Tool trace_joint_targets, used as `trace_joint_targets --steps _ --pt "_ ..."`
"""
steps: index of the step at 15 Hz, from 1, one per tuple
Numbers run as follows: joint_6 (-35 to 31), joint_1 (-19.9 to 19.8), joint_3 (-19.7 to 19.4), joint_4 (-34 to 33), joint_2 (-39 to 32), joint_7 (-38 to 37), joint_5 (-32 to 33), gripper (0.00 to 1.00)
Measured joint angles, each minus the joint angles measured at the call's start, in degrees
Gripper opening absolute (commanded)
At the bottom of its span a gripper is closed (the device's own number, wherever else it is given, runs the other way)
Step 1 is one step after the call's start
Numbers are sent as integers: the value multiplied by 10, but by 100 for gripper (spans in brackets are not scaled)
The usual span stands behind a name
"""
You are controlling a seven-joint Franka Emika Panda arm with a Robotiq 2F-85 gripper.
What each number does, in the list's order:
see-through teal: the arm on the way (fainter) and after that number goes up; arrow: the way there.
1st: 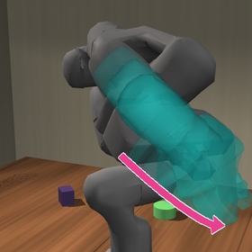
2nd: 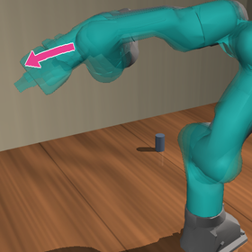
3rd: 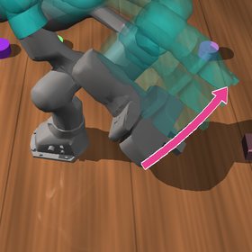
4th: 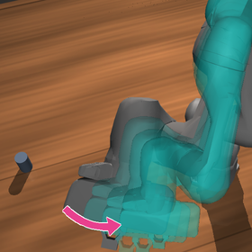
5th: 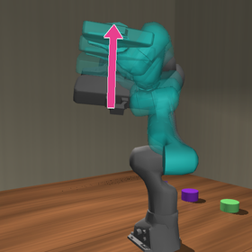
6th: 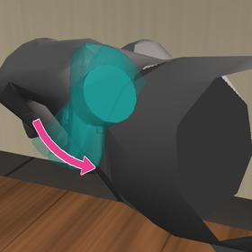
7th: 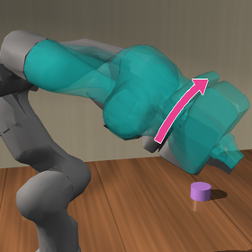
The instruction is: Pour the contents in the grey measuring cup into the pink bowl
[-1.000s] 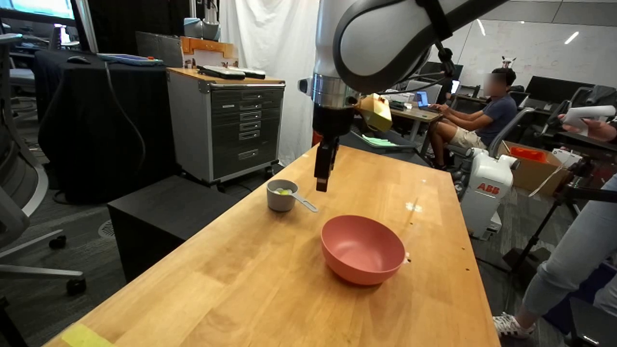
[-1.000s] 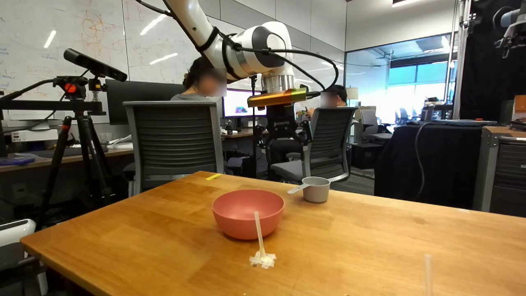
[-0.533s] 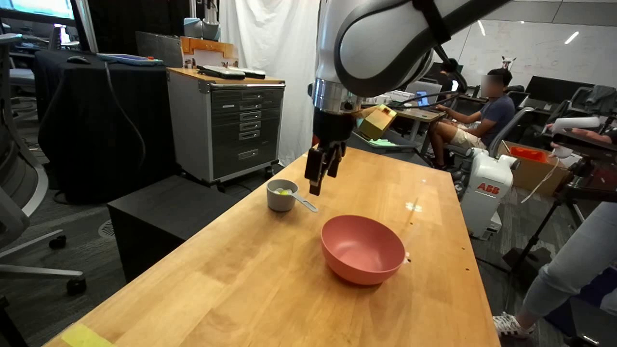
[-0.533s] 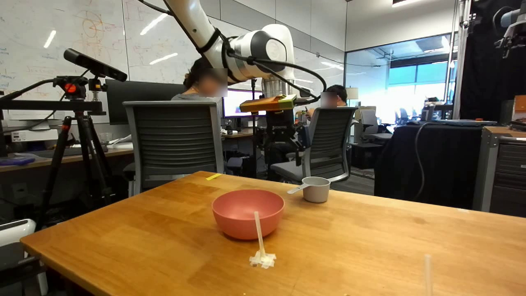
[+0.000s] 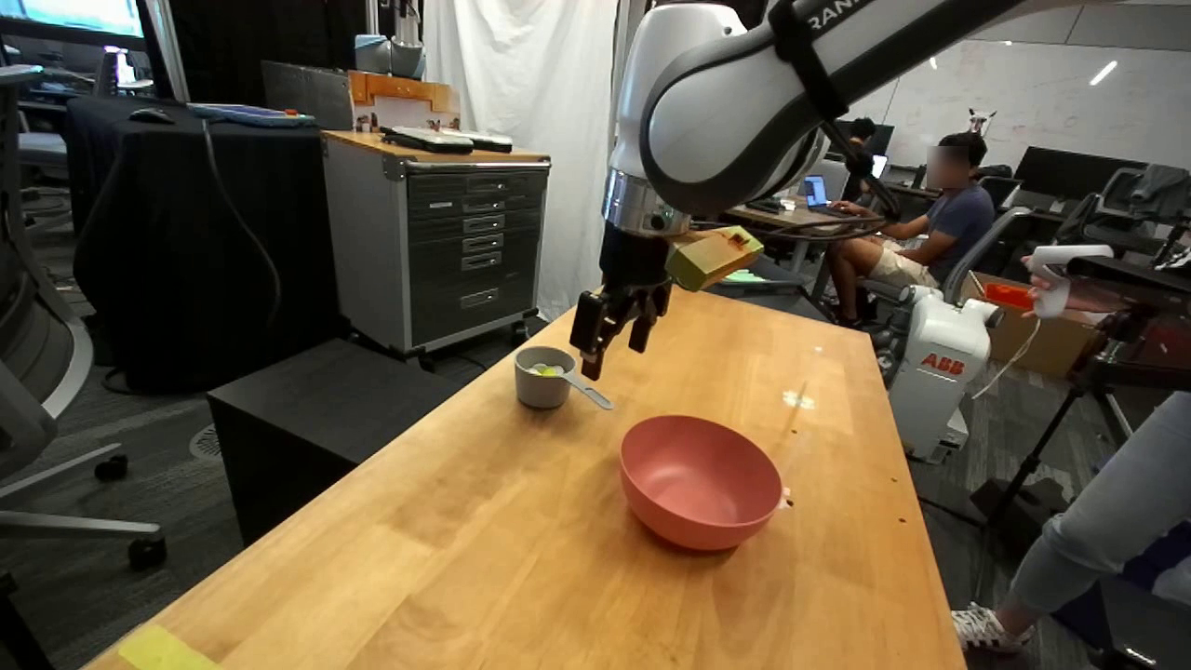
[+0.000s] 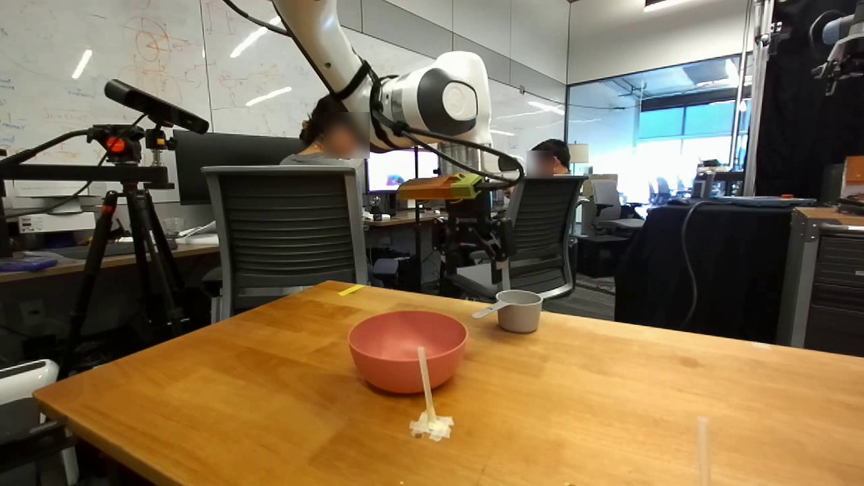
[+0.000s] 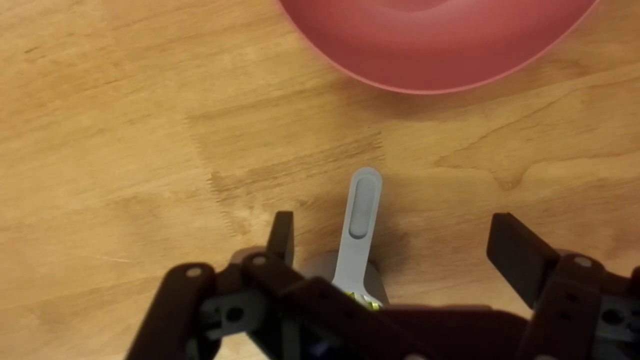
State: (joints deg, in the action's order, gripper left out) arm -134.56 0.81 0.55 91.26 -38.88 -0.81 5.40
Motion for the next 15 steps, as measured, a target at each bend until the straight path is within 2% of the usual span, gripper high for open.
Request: trace_joint_targets --steps 15 --pt "-10 0 -16 -85 -79 -70 -3 100"
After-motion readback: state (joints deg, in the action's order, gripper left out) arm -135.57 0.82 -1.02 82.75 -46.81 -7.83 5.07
